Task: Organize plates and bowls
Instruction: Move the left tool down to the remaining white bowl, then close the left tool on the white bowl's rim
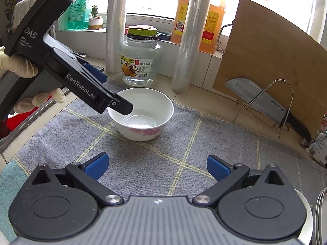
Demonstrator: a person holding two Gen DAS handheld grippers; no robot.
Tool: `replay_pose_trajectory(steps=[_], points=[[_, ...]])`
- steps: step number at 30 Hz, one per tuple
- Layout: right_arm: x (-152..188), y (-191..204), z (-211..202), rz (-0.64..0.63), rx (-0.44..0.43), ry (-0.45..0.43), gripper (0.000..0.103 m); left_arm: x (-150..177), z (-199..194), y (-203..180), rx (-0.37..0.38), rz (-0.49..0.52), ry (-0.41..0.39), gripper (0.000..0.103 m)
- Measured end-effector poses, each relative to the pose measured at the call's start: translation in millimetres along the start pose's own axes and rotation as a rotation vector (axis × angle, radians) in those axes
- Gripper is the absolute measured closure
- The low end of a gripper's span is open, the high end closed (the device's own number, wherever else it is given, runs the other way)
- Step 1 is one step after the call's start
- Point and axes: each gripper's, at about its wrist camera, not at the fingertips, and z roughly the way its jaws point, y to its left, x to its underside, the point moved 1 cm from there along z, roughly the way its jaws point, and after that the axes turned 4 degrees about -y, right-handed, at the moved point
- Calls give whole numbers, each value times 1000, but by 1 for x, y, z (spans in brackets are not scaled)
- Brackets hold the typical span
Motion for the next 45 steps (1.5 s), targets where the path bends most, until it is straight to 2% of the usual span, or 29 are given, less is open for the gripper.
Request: replay_pose_trajectory(steps=[10, 20, 26, 28, 35, 38, 45], points=[[-19, 13, 40, -24, -42, 27, 0, -20, 19, 4, 82, 11, 21, 2], [-32, 13, 67, -38, -51, 23, 1, -28, 36, 0, 98, 16, 52, 5], [-31, 14, 78, -47, -57, 29, 2, -30, 41, 0, 116, 19, 62, 12], [-31, 15, 80, -49, -58, 28, 2, -30, 42, -1, 121, 21, 69, 19], [-33, 16, 85, -52, -68, 24, 7, -30, 46, 2, 132, 18, 83, 21], [-34, 17, 86, -56, -62, 23, 7, -30, 47, 2, 141, 13, 93, 27], [-34, 14, 88, -37, -69, 28, 10, -30, 47, 1, 144, 18, 95, 27]])
